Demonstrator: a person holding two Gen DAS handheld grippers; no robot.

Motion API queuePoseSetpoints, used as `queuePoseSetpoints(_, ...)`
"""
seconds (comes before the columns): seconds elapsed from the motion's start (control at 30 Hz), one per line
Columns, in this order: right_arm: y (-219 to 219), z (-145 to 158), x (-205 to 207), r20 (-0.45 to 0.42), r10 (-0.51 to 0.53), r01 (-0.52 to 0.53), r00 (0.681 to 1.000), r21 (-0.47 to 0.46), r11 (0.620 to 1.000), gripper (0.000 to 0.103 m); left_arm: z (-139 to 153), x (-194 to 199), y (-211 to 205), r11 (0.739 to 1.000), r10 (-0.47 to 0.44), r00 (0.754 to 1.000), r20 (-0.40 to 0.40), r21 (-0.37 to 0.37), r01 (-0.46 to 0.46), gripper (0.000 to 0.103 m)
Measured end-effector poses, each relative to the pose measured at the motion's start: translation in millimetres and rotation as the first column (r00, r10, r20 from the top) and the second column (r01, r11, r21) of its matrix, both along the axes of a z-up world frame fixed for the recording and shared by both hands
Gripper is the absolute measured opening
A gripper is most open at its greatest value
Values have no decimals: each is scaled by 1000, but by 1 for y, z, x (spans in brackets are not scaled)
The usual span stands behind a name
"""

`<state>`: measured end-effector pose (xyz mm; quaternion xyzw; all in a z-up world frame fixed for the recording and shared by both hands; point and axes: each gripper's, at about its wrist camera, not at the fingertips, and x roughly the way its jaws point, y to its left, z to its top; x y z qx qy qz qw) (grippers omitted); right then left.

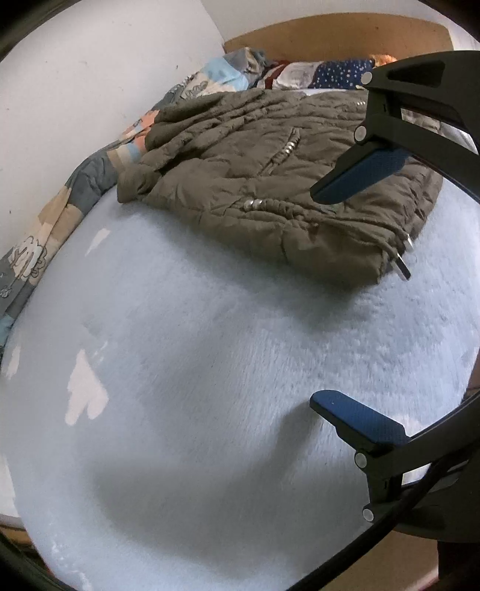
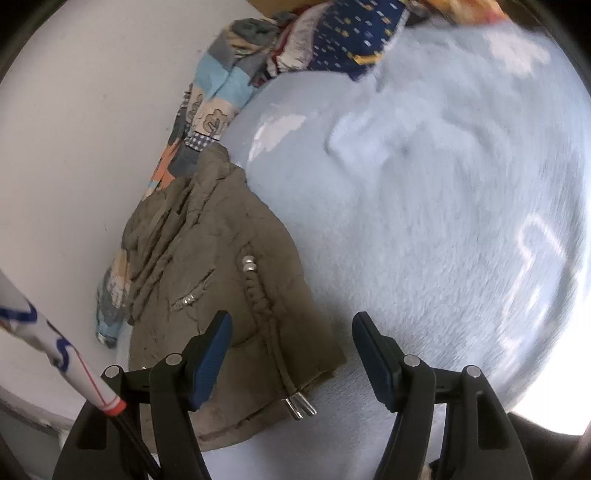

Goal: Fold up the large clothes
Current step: 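Reach the right gripper to the hem by the drawstring toggles and close, then close the left gripper on the hem beside the drawstring toggles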

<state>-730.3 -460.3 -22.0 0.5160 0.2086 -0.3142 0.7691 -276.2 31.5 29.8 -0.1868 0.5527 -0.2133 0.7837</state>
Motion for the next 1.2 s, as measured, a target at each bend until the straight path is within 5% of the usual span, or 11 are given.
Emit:
queuePoseSetpoints(0.3, 2, -13, 5, 32, 6, -8, 999, 64, 998, 73, -8, -12, -23, 999, -54, 999, 1, 8, 54, 100)
queuePoseSetpoints(0.53, 6, -23, 11, 38, 34, -37, 999, 94, 995, 76, -5, -38, -63, 979, -199, 979, 39, -23, 200, 100)
queuePoseSetpoints(0.87, 36, -24, 54, 0, 174, -174, 985, 28, 984, 79, -4, -63, -95, 968, -249, 960, 128, 74, 241, 100)
queuePoseSetpoints(0.9, 38, -22, 57, -13, 175, -175, 984, 10, 985, 72, -3, -63, -100, 967, -251, 958, 136, 88, 241, 100)
queuePoseSetpoints(0.93, 40, -19, 58, -15, 171, -171, 985, -16, 985, 46, -3, -65, -100, 964, -256, 954, 153, 116, 240, 100)
queuePoseSetpoints(0.97, 40, -18, 59, -4, 170, -170, 985, -26, 985, 38, -3, -67, -102, 960, -262, 951, 167, 146, 239, 99)
queuePoseSetpoints(1.2, 45, -21, 73, -122, 194, -206, 973, -100, 973, 34, -14, -81, -123, 908, -325, 918, 227, 347, 235, 100)
